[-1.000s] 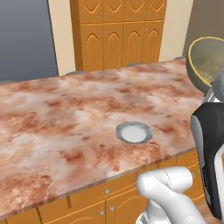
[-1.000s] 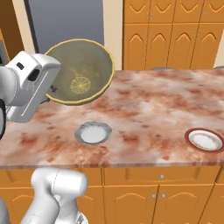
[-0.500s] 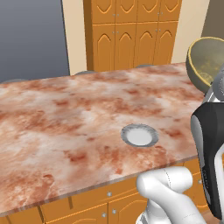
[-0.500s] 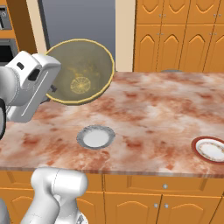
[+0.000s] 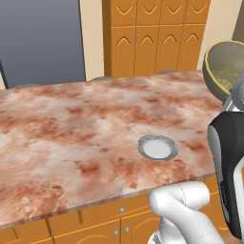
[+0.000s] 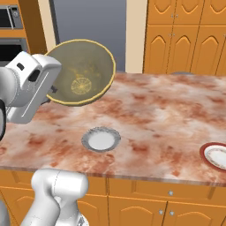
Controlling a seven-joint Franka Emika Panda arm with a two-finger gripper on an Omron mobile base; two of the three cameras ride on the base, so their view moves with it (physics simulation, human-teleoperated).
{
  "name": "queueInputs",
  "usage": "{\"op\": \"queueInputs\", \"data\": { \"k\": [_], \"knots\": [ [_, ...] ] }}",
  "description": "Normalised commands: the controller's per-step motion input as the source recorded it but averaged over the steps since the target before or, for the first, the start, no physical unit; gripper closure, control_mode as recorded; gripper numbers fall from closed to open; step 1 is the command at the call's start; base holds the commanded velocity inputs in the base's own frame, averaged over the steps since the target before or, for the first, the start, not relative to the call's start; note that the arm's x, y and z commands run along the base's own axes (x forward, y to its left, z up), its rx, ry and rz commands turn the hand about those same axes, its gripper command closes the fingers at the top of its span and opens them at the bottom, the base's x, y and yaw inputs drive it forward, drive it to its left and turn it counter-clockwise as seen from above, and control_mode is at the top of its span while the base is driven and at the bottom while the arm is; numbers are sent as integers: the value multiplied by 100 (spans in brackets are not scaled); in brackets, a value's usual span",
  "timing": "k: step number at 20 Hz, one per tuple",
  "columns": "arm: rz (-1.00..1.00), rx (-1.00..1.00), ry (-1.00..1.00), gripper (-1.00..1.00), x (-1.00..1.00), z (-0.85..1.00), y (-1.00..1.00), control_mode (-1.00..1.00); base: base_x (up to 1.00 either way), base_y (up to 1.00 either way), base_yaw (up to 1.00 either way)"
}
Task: Move the bowls from the cabinet to the plates on the dining table.
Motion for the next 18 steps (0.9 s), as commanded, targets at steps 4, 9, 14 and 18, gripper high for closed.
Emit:
{"op": "queueInputs", "data": {
  "k": [4, 9, 14, 18],
  "knots": [
    [10, 0, 9, 100, 6, -12, -17, -100, 0, 0, 0],
    [6, 0, 8, 100, 9, -16, -8, -100, 0, 0, 0],
    [2, 0, 9, 100, 22, -21, 3, -100, 0, 0, 0],
    [2, 0, 17, 100, 33, -26, 7, -100, 0, 0, 0]
  ]
}}
